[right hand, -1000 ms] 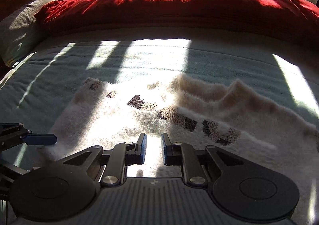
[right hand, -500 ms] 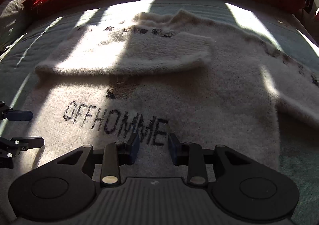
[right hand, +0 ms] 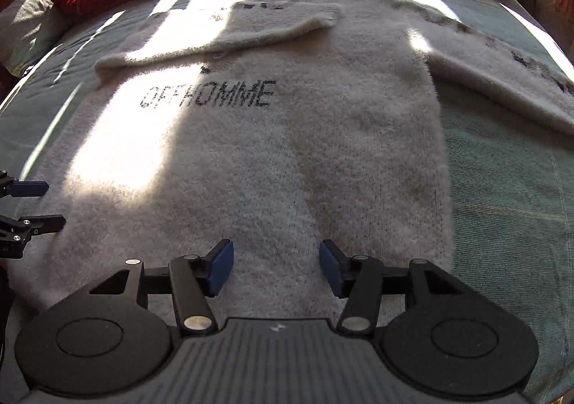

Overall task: Fold clothes
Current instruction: 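Raise both open tools above the sweater, viewing it whole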

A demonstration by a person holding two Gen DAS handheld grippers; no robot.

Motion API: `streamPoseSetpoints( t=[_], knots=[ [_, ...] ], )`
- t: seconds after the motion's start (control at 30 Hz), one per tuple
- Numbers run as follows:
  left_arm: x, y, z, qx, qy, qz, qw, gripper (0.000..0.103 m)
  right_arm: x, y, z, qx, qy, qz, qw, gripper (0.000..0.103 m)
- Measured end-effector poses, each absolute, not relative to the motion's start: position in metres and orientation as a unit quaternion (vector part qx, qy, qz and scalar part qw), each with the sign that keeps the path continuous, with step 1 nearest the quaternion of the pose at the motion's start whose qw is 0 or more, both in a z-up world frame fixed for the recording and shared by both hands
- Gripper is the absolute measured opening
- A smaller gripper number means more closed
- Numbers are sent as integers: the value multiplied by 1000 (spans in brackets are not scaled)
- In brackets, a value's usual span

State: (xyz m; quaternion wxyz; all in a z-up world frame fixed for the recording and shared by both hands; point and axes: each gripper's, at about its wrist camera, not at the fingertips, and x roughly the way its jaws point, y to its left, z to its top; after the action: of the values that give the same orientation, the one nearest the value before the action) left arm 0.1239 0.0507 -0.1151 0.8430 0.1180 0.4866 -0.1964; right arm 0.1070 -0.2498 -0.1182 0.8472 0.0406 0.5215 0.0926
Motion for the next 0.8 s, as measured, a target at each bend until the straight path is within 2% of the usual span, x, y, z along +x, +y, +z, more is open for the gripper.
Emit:
streamPoseSetpoints(
  t=[0.17,0.37,0.57,0.8],
  knots=[
    [110,32,-99,127,475,-228,840,72,94,-238,-108,37,523,161,836,64],
    [102,-4,-100,113,484,-283,821,72,100,-219,-115,122,535,249,798,69],
    [88,3,-121,119,508,-277,807,72,89,-247,-125,176,537,239,790,69],
    [93,14,-108,112,512,-267,809,73,77,-283,-116,168,528,208,806,69]
  ],
)
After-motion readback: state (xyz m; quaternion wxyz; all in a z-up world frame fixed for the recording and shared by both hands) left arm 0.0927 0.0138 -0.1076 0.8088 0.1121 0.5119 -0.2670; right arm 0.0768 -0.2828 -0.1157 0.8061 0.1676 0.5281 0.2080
